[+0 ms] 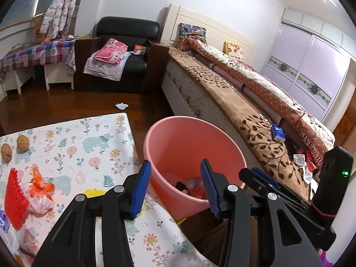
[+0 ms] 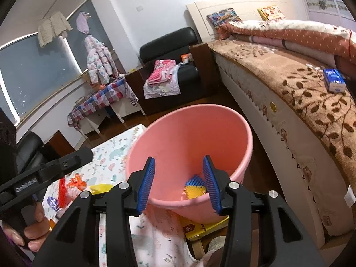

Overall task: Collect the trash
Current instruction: 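Move both open tools back over the table toward the remaining trash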

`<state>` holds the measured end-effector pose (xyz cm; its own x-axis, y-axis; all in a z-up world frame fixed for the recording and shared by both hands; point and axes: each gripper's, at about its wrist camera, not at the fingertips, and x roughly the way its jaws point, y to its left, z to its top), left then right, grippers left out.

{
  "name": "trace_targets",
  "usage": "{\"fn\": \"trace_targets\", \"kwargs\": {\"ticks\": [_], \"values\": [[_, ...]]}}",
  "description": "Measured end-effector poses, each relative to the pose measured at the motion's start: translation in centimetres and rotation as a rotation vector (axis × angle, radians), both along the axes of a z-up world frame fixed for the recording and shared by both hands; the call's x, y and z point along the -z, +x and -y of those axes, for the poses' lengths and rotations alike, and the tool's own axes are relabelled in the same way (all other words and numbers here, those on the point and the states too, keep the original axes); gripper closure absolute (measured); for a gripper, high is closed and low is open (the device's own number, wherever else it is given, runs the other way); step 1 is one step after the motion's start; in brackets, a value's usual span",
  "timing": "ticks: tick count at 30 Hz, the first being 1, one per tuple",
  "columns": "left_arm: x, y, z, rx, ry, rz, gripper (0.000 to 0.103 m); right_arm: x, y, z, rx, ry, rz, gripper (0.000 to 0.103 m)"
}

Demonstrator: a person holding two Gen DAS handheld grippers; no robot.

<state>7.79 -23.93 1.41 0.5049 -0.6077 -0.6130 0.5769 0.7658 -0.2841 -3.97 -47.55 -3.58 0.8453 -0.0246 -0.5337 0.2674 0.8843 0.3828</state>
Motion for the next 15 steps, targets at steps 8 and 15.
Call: {"fn": "trace_targets", "kwargs": {"ticks": [8, 15], "values": [[-0.4, -1.3, -3.0, -0.051, 0.006, 0.025, 0.052, -1.2, -0.5, -3.7, -0.078, -0.028, 0.025, 0.058], [-0.4, -2.1, -7.0, -0.118, 0.025, 0.037, 0.051, -1.1, -0.5, -7.3, -0.156, -0.03, 0.016, 0.058]]}}
